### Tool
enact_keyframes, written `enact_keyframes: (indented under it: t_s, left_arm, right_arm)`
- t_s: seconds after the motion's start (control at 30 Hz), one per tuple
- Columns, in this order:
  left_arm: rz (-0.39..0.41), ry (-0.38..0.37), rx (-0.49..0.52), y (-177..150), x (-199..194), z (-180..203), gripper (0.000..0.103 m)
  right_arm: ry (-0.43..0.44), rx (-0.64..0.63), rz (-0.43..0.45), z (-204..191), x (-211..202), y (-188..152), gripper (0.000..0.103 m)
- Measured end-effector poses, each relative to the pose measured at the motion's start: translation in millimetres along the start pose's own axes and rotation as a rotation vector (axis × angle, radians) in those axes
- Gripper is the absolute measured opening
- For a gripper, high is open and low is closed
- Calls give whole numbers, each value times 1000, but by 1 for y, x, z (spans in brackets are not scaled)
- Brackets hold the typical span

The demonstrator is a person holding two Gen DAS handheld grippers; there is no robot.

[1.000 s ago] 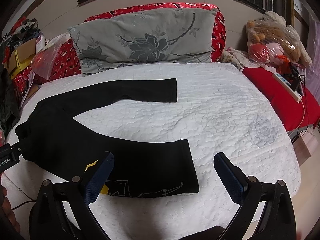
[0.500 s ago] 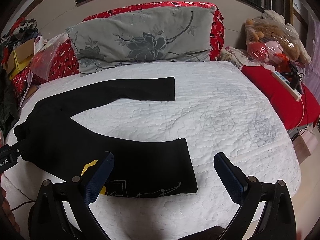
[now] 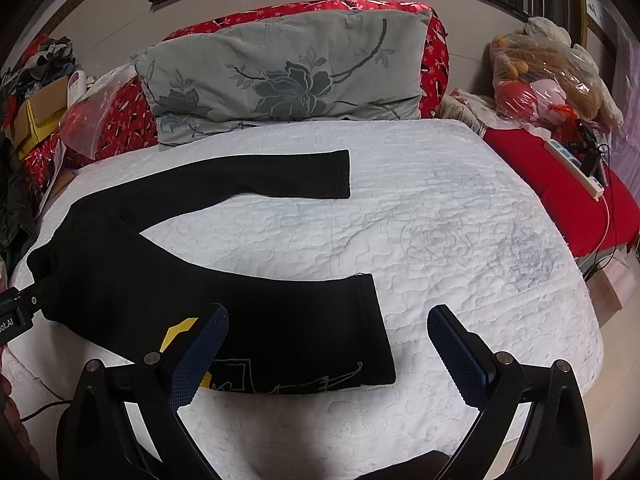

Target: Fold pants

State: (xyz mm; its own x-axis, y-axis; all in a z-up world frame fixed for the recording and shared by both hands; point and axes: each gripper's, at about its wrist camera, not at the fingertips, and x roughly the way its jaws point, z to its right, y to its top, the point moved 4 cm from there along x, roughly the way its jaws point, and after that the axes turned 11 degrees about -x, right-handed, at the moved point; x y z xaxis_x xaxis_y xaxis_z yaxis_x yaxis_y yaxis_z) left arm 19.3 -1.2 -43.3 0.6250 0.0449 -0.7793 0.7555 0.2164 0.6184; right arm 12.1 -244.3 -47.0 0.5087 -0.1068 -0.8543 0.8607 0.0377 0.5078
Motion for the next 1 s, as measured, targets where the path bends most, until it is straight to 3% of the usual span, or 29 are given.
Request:
enact_keyframes:
  t_s: [1.0]
  left_arm:
    - [-38,4,18,2,15,11,99]
  right_arm:
    - [10,5,-29,2,13,-1,101]
